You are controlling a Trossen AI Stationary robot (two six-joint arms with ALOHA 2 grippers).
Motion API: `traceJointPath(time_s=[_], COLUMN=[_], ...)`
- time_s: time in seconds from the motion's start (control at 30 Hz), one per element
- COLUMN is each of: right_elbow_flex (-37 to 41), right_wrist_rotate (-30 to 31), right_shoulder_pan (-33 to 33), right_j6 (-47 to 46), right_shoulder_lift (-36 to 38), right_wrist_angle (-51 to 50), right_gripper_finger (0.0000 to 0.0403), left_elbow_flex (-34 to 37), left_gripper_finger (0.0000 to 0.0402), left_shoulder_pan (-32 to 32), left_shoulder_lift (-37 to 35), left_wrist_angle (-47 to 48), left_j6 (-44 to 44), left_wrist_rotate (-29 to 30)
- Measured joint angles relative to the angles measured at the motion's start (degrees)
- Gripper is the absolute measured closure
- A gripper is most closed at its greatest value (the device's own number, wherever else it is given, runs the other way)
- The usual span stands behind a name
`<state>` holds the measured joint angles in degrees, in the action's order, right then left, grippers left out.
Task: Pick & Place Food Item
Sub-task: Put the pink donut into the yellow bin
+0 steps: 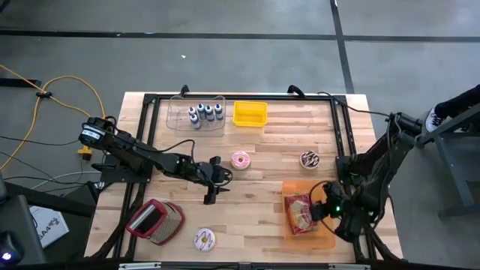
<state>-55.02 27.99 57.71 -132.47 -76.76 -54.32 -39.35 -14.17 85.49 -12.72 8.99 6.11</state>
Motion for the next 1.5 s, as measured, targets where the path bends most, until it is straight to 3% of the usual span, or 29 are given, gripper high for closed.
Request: traceJointPath(time_s=[0.2,0.53,0.87,0.97,1.2,1.5], right_elbow_flex=[0.00,0.00,0.00,-0.02,0.04,0.06], right_wrist_rotate=[2.60,1.57,-3.06,-3.02,-5.95,-13.28], right_shoulder_pan=[-7.00,-22.24,-35.39,-38.39,-44.75,-52.32], right_j6=[16.55,51.13,92.18,102.69,115.83,128.78], right_shoulder_lift=[4.78,5.08,5.06,4.08,-3.66,-17.69], right_wrist_angle=[-0.84,3.33,19.50,21.98,28.63,47.40], right_gripper_finger=[0.0262,0.0262,0.0262,0.0262,0.0262,0.0262], left_elbow_flex=[0.00,0.00,0.00,0.00,0.00,0.02], left_gripper_finger=[0.0213,0.0213,0.0213,0.0213,0.0213,0.0213], left_shoulder_pan=[0.32,1.05,1.05,1.05,1.42,2.10], left_shoulder_lift=[-1.20,-6.38,-7.34,-7.92,-13.94,-20.53], left_wrist_angle=[-0.78,-1.17,-1.07,-0.44,7.54,17.82], left_j6=[-1.68,-1.75,-1.62,-0.63,-0.52,-0.10], left_wrist_rotate=[0.06,0.16,0.36,2.77,6.26,7.74])
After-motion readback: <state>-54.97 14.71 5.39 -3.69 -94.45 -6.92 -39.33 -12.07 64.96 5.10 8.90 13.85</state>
